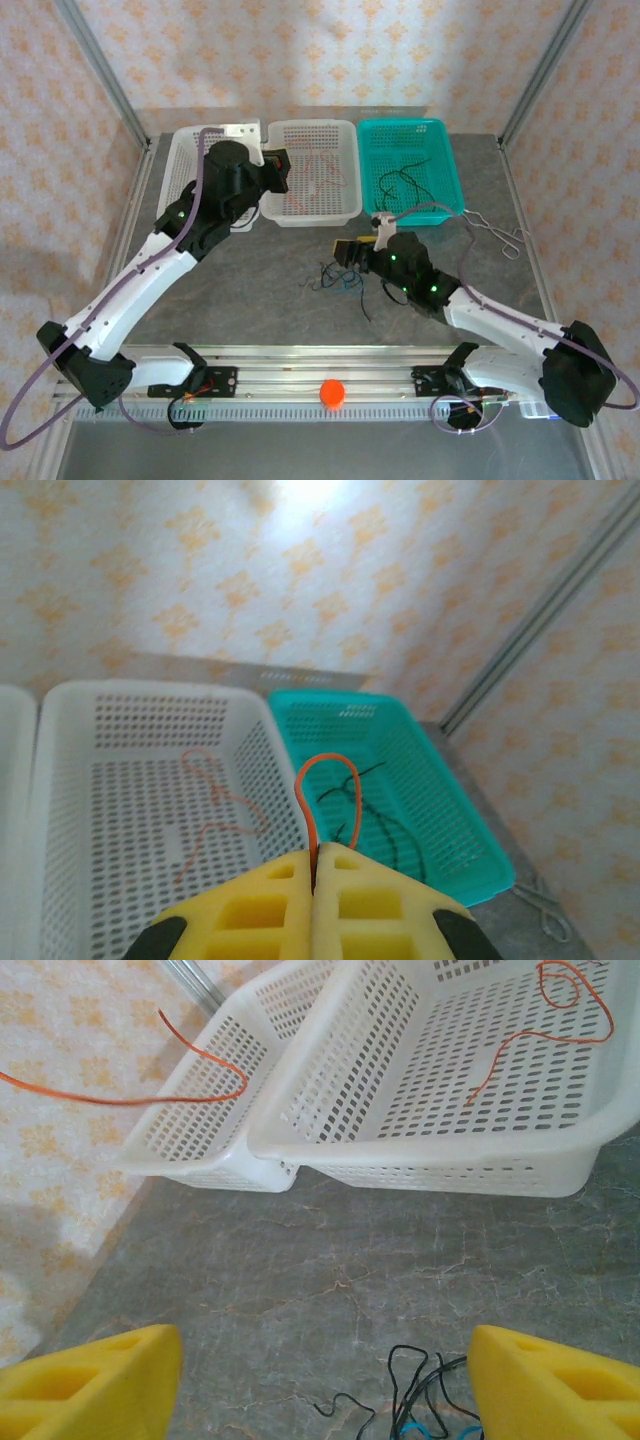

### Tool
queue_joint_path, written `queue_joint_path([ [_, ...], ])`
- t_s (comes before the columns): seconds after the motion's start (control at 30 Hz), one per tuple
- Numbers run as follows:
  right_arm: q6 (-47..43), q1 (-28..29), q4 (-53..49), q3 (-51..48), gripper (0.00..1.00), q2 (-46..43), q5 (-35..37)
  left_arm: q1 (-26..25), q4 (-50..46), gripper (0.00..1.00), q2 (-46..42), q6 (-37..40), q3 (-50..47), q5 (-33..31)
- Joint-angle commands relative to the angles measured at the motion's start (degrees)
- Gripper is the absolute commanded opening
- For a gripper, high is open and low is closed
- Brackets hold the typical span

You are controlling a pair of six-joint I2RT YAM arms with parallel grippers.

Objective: Untangle the cables

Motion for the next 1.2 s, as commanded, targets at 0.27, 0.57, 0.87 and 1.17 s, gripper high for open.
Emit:
queue_joint_path([
  [0.27,7.2,-0.7,-24.8,20.8,0.85,5.4,0.4,10.1,-5.7,0.00,2.2,-2.1,3.3,1.4],
  [0.57,5.5,-0.8,-16.8,24.2,0.93,7.5,3.6,16.2,-4.5,0.00,5.9,1.5,1.5,-4.2],
  [0.87,4.3,-0.8,-17.5,28.9,0.90,10.2,8.3,20.0,-1.4,0.00,11.0,3.2,2.5,0.1],
  [1.17,5.6,-1.9,-18.5,27.5,0.90,9.2,10.1,19.7,3.8,0.00,14.8,3.3,5.3,12.7],
])
